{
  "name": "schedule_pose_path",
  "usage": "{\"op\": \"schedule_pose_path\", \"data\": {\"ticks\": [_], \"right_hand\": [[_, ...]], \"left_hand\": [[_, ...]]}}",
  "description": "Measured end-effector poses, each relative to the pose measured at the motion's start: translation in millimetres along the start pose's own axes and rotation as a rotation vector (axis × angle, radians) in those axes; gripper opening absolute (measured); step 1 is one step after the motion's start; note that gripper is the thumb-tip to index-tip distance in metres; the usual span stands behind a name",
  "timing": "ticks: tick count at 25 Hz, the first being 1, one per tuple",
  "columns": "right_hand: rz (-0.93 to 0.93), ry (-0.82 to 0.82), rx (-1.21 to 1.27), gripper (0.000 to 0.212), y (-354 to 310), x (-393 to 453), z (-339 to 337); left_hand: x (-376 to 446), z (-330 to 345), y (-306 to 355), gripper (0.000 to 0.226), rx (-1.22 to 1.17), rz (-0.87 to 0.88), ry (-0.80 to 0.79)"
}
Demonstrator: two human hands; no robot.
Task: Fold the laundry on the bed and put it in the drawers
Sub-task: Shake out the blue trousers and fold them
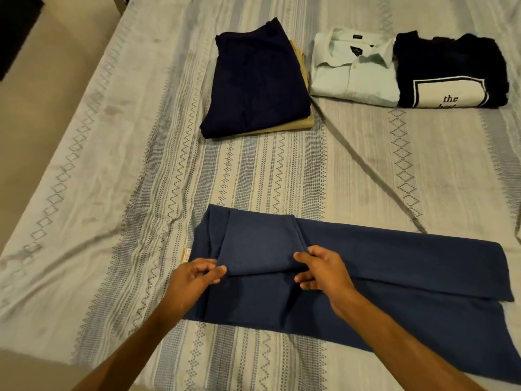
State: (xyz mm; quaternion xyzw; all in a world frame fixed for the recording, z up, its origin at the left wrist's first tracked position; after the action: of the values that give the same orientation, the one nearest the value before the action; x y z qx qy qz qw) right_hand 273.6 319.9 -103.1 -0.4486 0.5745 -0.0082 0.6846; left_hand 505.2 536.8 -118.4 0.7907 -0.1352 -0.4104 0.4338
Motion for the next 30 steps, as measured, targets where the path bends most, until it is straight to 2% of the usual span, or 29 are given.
{"op": "schedule_pose_path", "data": {"ticks": [3, 6, 8, 11, 13, 15, 17, 19, 22, 25, 27, 30], "right_hand": [[-0.114, 0.100, -0.255, 0.020, 9.5, -2.2, -7.4], [-0.168, 0.151, -0.363, 0.022, 12.8, 7.7, -9.1], [-0.185, 0.152, -0.416, 0.022, 15.2, 15.6, -8.8], [-0.200, 0.104, -0.397, 0.022, 19.9, 17.8, -12.7], [-0.300, 0.110, -0.414, 0.025, 21.3, 12.4, -18.0], [-0.465, 0.139, -0.560, 0.035, 27.6, -0.4, -19.3], [-0.611, 0.270, -0.873, 0.048, 45.4, -17.7, -23.0], [-0.644, 0.452, -1.151, 0.061, 64.2, -33.5, -30.5], [-0.604, 0.472, -1.293, 0.071, 82.1, -38.1, -51.0], [-0.622, 0.442, -1.384, 0.077, 86.3, -35.2, -77.9], [-0.654, 0.438, -1.430, 0.078, 85.3, -34.7, -96.6], [-0.641, 0.451, -1.498, 0.079, 81.2, -35.5, -119.7]], "left_hand": [[-2.5, -1.6, -13.6, 0.012, 0.102, 0.002, 0.021], [-2.5, 8.5, -4.8, 0.023, 0.060, -0.033, 0.039], [2.2, 12.0, 0.6, 0.026, 0.129, -0.036, 0.067], [13.0, 7.5, 7.9, 0.033, 0.234, 0.027, 0.236], [23.6, 4.9, 18.4, 0.042, 0.220, 0.052, 0.325], [39.9, 4.9, 27.8, 0.048, 0.230, -0.016, 0.284], [58.7, 7.1, 30.4, 0.040, 0.305, -0.057, 0.186], [70.4, 6.5, 30.1, 0.030, 0.231, -0.066, 0.146], [66.1, -7.4, 28.4, 0.013, -0.039, -0.150, 0.148], [45.4, -59.6, 17.0, 0.022, -0.350, -0.234, 0.417], [22.8, -99.4, 3.5, 0.026, -0.418, -0.279, 0.592], [-8.6, -134.4, -17.2, 0.027, -0.433, -0.319, 0.669]]}}
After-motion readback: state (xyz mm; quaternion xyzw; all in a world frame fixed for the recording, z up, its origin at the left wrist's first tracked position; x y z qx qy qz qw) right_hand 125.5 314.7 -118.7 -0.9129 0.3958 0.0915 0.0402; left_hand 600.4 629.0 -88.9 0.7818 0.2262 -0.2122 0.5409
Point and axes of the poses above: each hand's wrist, its own x-axis towards the middle knuckle, its own z-axis out of the palm, y = z × x, the point moved 5 cm from there along x, towards the middle knuckle, and after that the axes turned 1 degree about z, right-handed, at the moved point
